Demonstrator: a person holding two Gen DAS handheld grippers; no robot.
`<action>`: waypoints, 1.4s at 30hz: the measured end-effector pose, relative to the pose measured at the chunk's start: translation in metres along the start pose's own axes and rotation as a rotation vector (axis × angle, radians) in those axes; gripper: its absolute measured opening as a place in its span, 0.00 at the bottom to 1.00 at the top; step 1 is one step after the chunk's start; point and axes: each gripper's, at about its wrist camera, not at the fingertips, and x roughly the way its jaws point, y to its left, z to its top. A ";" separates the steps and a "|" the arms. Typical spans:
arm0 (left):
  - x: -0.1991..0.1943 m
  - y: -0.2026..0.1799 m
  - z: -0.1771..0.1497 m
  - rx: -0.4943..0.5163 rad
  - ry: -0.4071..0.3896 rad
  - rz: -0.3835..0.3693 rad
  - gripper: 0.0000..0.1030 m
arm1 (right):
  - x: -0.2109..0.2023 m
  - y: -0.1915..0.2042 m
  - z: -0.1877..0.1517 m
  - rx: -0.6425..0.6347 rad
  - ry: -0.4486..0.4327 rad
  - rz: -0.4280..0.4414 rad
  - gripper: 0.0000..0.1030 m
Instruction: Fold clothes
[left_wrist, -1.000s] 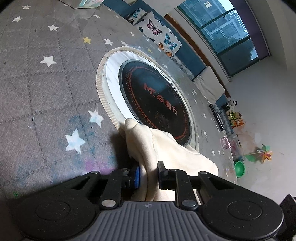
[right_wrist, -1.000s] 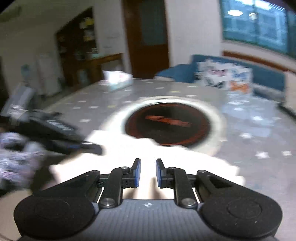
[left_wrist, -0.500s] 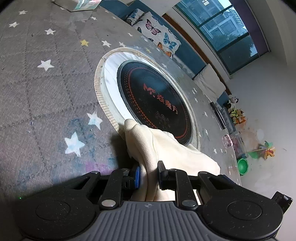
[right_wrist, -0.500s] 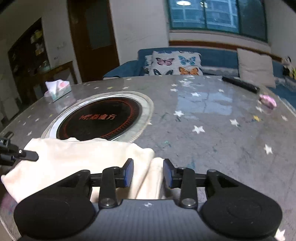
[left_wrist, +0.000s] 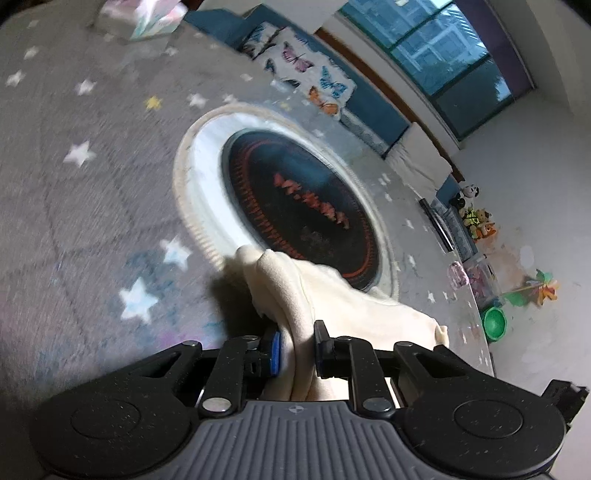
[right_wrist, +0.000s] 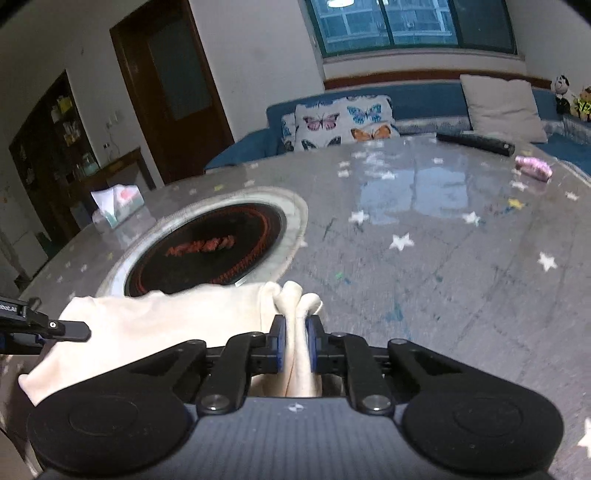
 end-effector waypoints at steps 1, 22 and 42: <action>0.000 -0.009 0.003 0.025 -0.004 -0.003 0.18 | -0.004 -0.001 0.003 0.000 -0.012 0.000 0.10; 0.147 -0.186 0.054 0.327 0.087 -0.112 0.17 | -0.038 -0.135 0.085 0.076 -0.161 -0.296 0.10; 0.224 -0.195 0.048 0.452 0.173 0.011 0.33 | 0.023 -0.196 0.070 0.115 -0.020 -0.411 0.16</action>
